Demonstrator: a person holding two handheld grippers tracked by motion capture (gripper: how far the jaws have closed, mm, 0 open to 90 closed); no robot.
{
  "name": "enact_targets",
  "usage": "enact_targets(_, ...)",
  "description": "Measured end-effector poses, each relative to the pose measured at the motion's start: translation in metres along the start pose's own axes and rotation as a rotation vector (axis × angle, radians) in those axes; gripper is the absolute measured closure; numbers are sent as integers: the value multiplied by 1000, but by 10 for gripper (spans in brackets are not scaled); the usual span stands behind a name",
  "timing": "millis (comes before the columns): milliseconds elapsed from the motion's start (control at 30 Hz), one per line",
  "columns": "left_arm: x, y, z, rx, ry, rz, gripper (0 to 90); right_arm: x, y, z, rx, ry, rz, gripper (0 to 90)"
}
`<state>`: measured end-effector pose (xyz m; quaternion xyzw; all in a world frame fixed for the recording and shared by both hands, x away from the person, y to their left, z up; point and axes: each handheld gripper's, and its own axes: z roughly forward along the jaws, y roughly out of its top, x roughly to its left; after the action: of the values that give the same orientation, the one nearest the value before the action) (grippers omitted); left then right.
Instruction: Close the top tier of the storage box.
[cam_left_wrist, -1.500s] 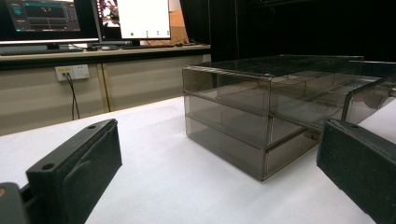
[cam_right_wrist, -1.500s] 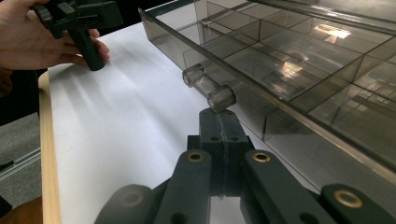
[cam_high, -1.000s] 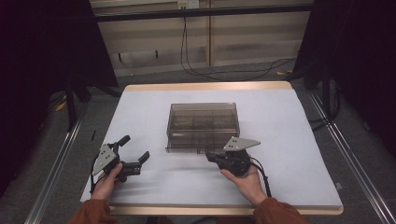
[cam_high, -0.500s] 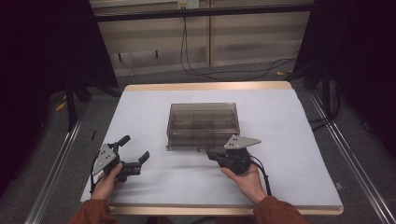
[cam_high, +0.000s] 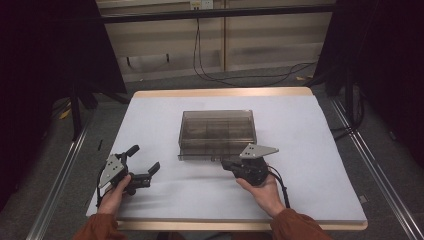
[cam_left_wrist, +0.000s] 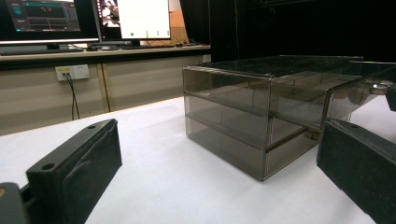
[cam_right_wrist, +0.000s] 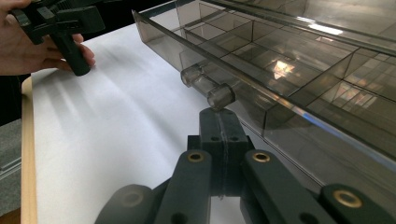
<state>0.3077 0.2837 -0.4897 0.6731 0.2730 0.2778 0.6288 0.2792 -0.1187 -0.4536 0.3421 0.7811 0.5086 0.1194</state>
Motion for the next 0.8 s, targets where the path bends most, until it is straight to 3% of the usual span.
enact_targets(800, 0, 0, 0, 5, 1, 8, 0, -4, 2, 3, 3, -8, -5, 900)
